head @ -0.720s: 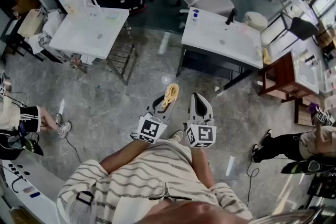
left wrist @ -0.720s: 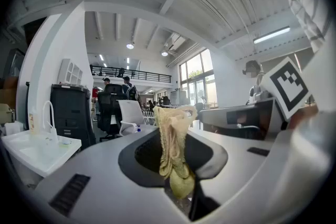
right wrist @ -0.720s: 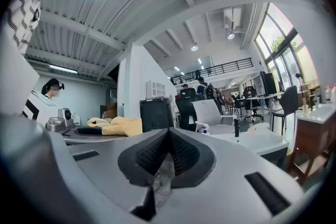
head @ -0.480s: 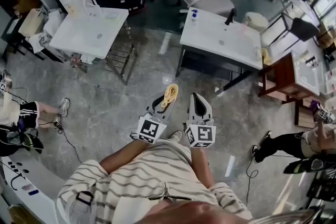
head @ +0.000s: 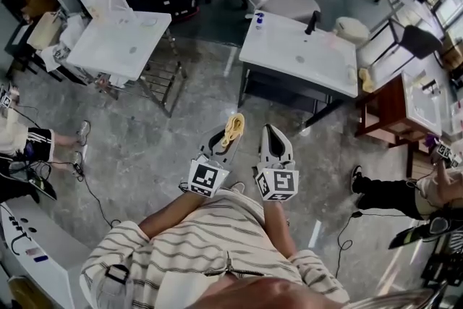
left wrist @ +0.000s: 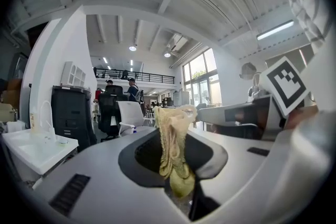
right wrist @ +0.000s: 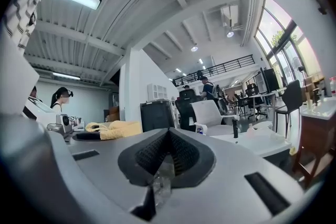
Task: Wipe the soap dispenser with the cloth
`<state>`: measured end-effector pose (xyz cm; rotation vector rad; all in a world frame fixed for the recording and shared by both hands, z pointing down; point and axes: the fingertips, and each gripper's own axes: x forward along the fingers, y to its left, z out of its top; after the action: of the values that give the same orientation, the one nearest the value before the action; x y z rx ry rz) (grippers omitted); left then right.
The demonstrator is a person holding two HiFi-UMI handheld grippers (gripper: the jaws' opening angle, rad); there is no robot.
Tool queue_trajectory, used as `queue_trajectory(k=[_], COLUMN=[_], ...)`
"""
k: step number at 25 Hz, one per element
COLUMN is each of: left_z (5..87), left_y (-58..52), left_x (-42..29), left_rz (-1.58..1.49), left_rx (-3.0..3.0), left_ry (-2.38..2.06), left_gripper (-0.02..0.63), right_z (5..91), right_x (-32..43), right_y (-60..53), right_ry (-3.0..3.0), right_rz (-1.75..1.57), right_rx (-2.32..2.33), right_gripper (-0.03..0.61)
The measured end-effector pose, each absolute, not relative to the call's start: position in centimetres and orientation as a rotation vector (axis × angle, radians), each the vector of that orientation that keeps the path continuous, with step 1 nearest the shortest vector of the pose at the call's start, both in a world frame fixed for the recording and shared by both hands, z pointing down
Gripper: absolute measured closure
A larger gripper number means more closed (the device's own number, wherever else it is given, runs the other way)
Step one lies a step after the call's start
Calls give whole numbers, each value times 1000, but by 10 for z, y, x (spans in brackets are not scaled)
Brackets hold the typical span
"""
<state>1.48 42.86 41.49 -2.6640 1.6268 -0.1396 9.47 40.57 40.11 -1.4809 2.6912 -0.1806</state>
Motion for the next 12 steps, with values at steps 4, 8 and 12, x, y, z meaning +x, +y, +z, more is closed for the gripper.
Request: queue_trajectory(k=[4, 8, 12], left_z=[426, 428, 433], left_y=[428, 419, 406], left_x=[29, 35, 40], left_rz=[-170, -199, -206], left_rx=[-2679, -2675, -2676], left_ry=[1645, 1639, 1636], left_gripper=[526, 526, 526], right_z=[409, 415, 422], right_x=[107, 109, 118], right_y=[400, 391, 372], right_ry=[2699, 2703, 2700], right_rz=[-201, -232, -244], right_rx=[-1466, -1456, -1468], right_gripper=[577, 577, 577])
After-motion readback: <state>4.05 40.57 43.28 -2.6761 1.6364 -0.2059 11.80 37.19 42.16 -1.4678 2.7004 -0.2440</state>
